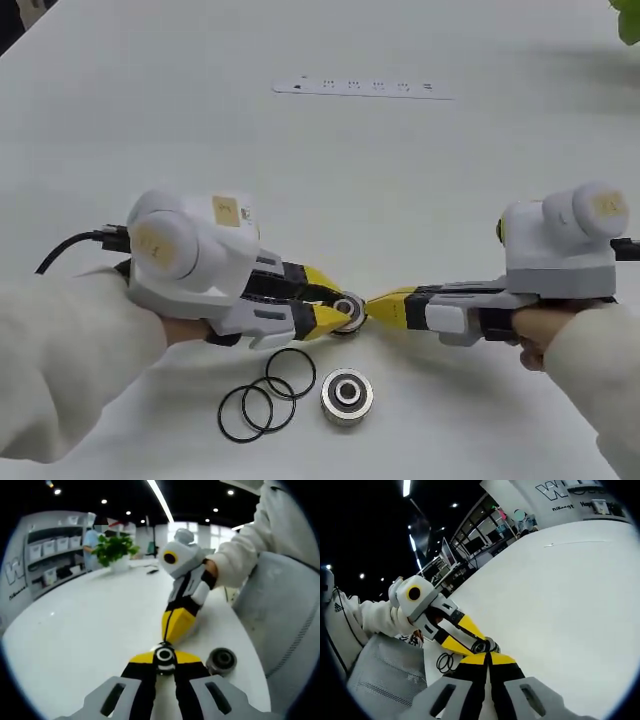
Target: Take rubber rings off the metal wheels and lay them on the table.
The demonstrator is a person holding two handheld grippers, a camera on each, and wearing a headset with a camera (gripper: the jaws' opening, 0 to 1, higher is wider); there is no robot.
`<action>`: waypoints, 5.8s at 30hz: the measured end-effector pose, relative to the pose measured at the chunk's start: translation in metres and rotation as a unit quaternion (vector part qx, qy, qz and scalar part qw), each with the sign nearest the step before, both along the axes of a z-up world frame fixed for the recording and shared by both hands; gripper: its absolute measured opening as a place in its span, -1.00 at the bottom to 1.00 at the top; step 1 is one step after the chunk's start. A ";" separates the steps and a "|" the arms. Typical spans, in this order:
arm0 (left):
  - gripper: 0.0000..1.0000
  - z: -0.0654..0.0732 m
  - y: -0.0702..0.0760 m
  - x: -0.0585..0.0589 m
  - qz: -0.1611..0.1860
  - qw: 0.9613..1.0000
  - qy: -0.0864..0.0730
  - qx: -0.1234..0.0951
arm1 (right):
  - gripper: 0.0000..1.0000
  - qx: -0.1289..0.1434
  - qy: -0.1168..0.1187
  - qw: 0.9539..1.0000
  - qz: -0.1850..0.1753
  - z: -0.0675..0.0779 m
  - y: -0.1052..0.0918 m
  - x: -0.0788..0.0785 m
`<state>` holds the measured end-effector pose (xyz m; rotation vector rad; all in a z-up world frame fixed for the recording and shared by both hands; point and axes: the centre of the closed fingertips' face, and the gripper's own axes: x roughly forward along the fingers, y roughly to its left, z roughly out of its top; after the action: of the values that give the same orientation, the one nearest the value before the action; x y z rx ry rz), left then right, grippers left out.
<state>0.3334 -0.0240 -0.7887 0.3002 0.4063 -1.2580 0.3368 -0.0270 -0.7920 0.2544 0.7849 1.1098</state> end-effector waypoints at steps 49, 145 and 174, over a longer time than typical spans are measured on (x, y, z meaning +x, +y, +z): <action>-0.68 -0.001 0.002 0.003 0.006 1.000 -0.001 0.015 | -1.00 -0.007 -0.029 0.999 0.017 0.007 0.007 0.004; 0.69 0.077 0.132 -0.089 0.124 0.992 -0.019 -0.017 | -1.00 -0.052 -0.036 0.993 0.104 0.012 0.044 -0.044; 0.67 0.071 0.136 -0.086 0.128 0.992 -0.010 -0.013 | -0.93 -0.094 -0.021 0.992 0.087 -0.012 0.034 -0.034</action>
<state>0.2478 0.1124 -0.7175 0.2295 0.3973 -1.0067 0.3024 0.0066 -0.8041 0.0030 0.8798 1.1911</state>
